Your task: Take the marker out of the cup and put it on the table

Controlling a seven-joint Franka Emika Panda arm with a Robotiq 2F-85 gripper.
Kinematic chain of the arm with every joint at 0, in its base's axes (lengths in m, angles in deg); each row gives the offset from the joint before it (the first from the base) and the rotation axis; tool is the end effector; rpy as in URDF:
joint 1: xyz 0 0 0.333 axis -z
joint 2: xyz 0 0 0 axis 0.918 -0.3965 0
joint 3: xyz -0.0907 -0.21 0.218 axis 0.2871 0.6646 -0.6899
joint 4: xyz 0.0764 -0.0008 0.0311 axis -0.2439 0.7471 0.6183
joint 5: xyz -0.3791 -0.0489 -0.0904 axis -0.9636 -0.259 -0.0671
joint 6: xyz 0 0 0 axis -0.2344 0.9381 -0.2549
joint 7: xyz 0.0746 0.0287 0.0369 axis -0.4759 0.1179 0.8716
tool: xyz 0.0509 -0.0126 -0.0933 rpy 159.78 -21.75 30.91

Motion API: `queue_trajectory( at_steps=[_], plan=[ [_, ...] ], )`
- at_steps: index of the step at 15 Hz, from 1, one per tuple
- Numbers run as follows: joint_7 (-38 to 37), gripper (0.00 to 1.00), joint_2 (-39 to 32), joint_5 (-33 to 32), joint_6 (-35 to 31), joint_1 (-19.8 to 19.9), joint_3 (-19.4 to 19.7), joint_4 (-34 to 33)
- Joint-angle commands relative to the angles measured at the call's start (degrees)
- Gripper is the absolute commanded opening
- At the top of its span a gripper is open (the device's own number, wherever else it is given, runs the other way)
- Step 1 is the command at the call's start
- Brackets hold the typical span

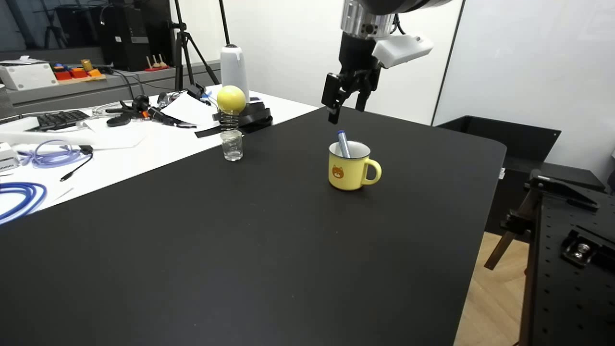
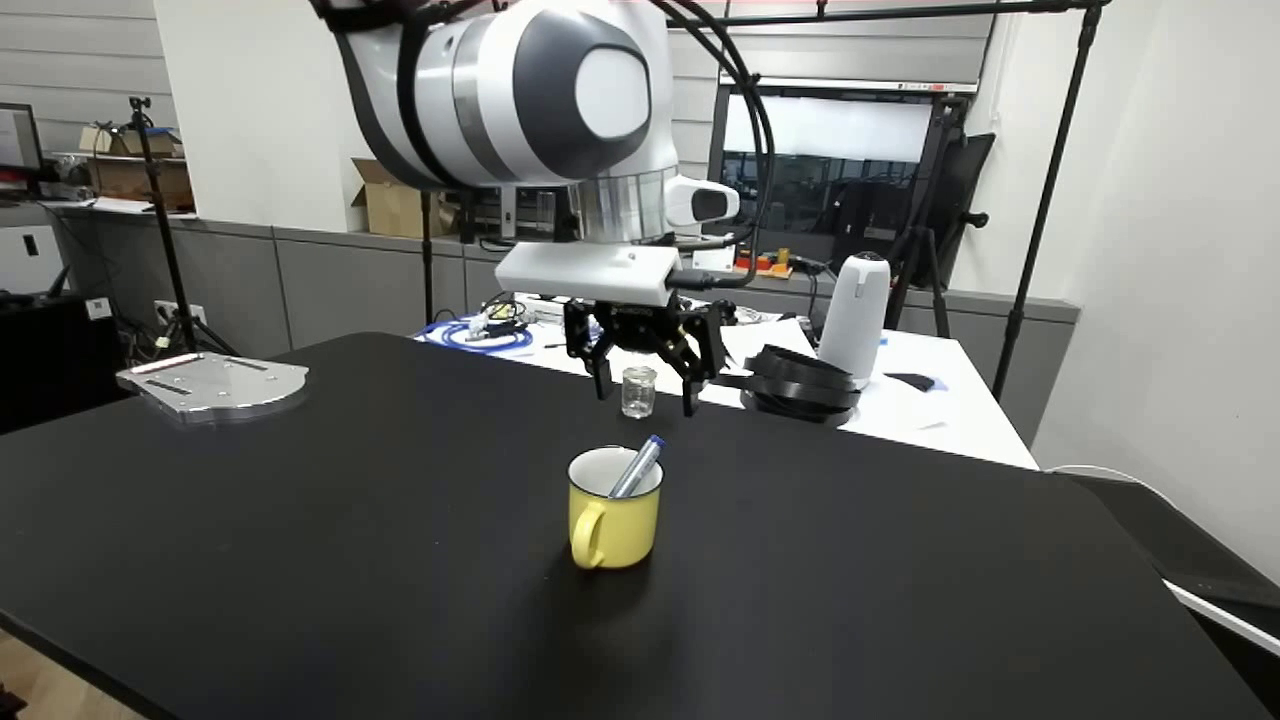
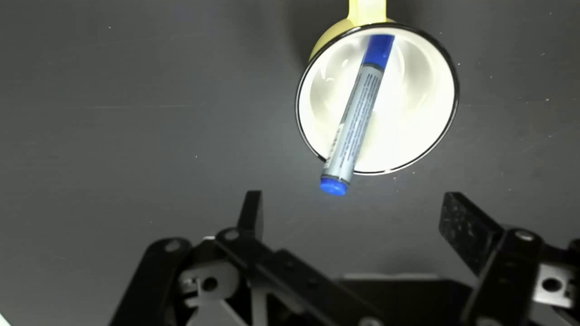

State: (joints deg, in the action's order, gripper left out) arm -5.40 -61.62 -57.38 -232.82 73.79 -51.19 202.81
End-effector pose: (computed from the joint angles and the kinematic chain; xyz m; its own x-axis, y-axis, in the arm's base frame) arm 0.5103 -0.1297 0.2329 0.9727 -0.0924 0.2129 -0.1126 -0.9900 0.0852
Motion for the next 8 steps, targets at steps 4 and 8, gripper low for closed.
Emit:
queue_trajectory(
  at_steps=[4,8],
  plan=[
    [-3.45,1.00,-5.24,2.63,0.23,-0.57,0.45,-4.40],
    [-4.64,1.00,-7.06,2.65,-0.30,-0.47,1.01,-5.71]
  ],
)
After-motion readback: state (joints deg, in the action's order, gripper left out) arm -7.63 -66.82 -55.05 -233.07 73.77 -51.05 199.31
